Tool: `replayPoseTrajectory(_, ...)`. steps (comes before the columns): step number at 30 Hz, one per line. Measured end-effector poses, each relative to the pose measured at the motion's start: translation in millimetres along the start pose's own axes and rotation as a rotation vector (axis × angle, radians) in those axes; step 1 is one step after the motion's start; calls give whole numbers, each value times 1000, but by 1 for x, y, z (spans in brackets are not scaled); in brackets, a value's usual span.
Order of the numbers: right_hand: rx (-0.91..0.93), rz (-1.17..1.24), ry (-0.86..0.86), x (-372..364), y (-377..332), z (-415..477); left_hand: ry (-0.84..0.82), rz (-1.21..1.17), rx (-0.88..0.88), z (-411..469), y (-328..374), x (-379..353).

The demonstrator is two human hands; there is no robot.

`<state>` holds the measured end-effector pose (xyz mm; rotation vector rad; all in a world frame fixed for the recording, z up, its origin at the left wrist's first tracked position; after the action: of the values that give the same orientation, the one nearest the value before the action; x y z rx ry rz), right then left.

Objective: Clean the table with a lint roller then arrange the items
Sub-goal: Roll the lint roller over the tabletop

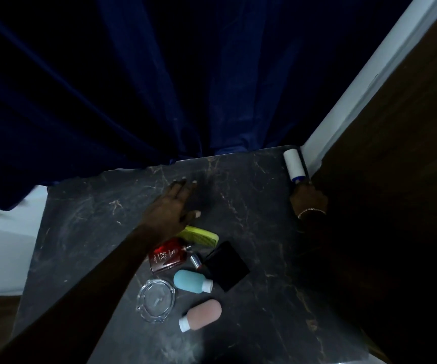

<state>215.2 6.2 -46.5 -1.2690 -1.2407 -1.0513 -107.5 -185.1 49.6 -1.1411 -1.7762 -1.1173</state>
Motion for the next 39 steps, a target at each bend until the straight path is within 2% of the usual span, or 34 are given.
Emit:
replayPoseTrajectory(5,226,-105,-96,-12,-47,-27,0,-4,47,-14,-19,-3)
replayPoseTrajectory(8,475,-251,-118,-26,-72,-57,3,-14,63,-19,-21,-3)
replayPoseTrajectory(11,722,-243,-68,-39,-81,-79,2,-5,66,-24,-22,-4)
replayPoseTrajectory(13,805,-252,-1,-46,-81,-83,-3,10,64,-26,-24,-4)
replayPoseTrajectory(16,708,-281,20,-40,-83,-73,-12,20,59,-28,-25,-4)
replayPoseTrajectory(21,189,-133,-25,-12,-55,-21,20,55,-17,-35,-18,2)
replayPoseTrajectory(24,66,-86,15,-10,-22,1,63,97,-48,-39,-17,3)
replayPoseTrajectory(28,99,-97,44,-10,-15,6,113,153,-51,-40,-13,-2)
replayPoseTrajectory(31,207,-113,-26,-15,-39,-8,117,178,-59,-39,-10,-8)
replayPoseTrajectory(35,455,-208,-53,-28,-75,-44,127,187,-48,-38,-10,-13)
replayPoseTrajectory(39,703,-247,71,-42,-89,-75,125,178,-42,-37,-9,-17)
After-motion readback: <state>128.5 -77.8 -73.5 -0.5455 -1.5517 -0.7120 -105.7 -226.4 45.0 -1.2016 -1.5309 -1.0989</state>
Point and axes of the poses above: each hand's wrist, its own z-axis towards the middle knuckle, its own x-axis out of the back of the hand, y = z × x, the point moved 1 cm from there along z, towards the middle knuckle, and after that the axes turned 1 degree about -z, right-handed, at the moved point
